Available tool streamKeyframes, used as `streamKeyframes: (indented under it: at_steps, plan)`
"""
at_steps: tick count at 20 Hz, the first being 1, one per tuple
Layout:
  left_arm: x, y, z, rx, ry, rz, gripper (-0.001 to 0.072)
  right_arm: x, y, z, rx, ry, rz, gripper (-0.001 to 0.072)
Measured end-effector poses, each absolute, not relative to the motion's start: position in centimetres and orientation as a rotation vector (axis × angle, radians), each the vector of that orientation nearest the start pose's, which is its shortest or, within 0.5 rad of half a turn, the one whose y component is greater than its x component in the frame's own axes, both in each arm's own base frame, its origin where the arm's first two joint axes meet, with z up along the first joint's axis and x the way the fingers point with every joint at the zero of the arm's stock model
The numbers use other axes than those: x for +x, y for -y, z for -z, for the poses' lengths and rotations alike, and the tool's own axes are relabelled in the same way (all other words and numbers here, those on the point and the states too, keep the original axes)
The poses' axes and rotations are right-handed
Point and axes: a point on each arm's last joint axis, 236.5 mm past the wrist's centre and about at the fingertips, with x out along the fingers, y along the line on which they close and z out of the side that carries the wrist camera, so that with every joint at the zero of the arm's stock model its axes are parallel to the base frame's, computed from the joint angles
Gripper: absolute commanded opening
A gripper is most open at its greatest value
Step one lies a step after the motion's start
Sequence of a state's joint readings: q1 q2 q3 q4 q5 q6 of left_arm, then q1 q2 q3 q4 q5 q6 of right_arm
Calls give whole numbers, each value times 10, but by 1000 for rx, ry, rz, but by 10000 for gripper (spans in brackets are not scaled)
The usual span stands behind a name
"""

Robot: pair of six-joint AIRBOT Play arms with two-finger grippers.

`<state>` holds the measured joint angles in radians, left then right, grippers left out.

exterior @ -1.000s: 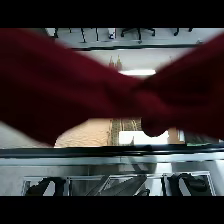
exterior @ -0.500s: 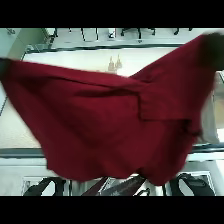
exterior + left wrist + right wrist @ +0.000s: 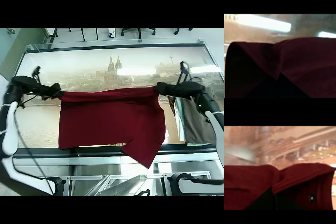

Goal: Fold the shirts.

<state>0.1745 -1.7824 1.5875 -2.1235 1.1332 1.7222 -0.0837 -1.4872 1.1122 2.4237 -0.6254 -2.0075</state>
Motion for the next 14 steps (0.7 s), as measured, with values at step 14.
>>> streamKeyframes:
  at_steps: [14]
  plan:
    - [545,16,68,-535,-1362,206,16,518,-11,43,402,-991,-133,16]
